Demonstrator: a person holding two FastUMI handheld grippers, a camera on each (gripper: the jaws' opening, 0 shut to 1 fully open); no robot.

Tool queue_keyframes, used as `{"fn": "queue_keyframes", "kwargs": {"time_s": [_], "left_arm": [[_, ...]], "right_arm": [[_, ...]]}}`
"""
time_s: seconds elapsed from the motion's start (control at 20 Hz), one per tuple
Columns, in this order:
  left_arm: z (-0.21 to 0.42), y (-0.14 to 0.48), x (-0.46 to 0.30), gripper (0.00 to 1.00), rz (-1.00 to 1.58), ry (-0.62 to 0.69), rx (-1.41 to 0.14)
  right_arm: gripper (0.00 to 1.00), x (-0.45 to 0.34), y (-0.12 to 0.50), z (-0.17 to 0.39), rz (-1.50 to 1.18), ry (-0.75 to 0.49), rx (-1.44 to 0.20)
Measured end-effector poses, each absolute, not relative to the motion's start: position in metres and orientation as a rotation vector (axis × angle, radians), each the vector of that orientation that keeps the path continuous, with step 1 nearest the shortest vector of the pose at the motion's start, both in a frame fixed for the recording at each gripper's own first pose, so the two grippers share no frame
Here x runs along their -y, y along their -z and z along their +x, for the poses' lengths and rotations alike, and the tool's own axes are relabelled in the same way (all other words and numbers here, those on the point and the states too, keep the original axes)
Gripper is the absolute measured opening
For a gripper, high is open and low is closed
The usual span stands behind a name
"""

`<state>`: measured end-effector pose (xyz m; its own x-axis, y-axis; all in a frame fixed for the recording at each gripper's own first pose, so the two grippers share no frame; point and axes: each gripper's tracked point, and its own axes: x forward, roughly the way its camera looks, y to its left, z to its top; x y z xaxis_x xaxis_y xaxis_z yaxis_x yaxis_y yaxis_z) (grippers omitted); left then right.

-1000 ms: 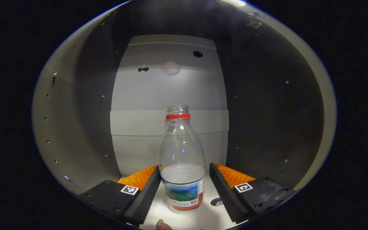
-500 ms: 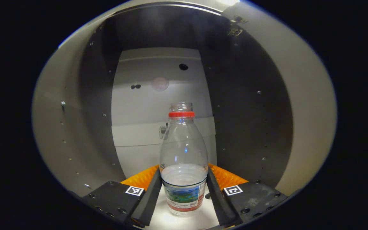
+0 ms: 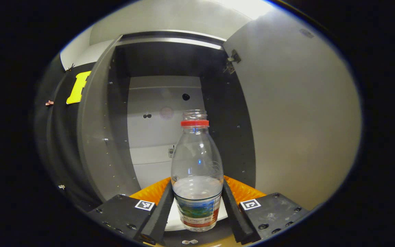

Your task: Open the cabinet door with the right hand, grasp the bottle in the cabinet with the left hand and place it on the coaster, then close the cabinet door with the right hand.

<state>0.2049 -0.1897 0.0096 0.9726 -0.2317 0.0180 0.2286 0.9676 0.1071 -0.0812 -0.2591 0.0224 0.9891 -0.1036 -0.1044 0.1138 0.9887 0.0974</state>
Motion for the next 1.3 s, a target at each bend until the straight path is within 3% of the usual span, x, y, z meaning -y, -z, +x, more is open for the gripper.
{"fn": "queue_keyframes", "kwargs": {"time_s": [0.15, 0.2, 0.25, 0.3, 0.5, 0.6, 0.8, 1.1, 1.3], "left_arm": [[0.171, -0.013, 0.181, 0.75, 0.075, 0.274, 0.010], [0.164, -0.013, 0.175, 0.75, 0.079, 0.269, 0.005], [0.157, -0.012, 0.168, 0.75, 0.075, 0.268, -0.001], [0.149, -0.010, 0.164, 0.76, 0.064, 0.275, -0.009], [0.112, -0.005, 0.130, 0.75, 0.042, 0.341, -0.013], [0.094, 0.002, 0.105, 0.75, 0.051, 0.347, -0.024], [0.059, 0.024, 0.057, 0.75, 0.018, 0.344, -0.061], [0.017, 0.098, 0.018, 0.76, -0.107, 0.358, -0.117], [-0.011, 0.179, 0.016, 0.76, -0.152, 0.350, -0.161]], "right_arm": [[0.82, 0.252, -0.042, -0.099, 0.116, 0.160, -0.041], [0.96, 0.240, -0.050, -0.101, 0.117, 0.148, -0.019], [0.88, 0.224, -0.060, -0.105, 0.112, 0.130, 0.003], [0.97, 0.206, -0.067, -0.105, 0.096, 0.108, 0.021], [1.00, 0.121, -0.076, -0.099, 0.001, -0.042, 0.068], [0.94, 0.086, -0.068, -0.085, 0.006, -0.104, 0.060], [0.97, 0.041, -0.057, -0.057, -0.021, -0.162, 0.056], [0.97, -0.006, -0.033, 0.015, 0.011, -0.176, 0.110], [0.97, -0.020, 0.021, 0.051, 0.044, -0.201, 0.027]]}}
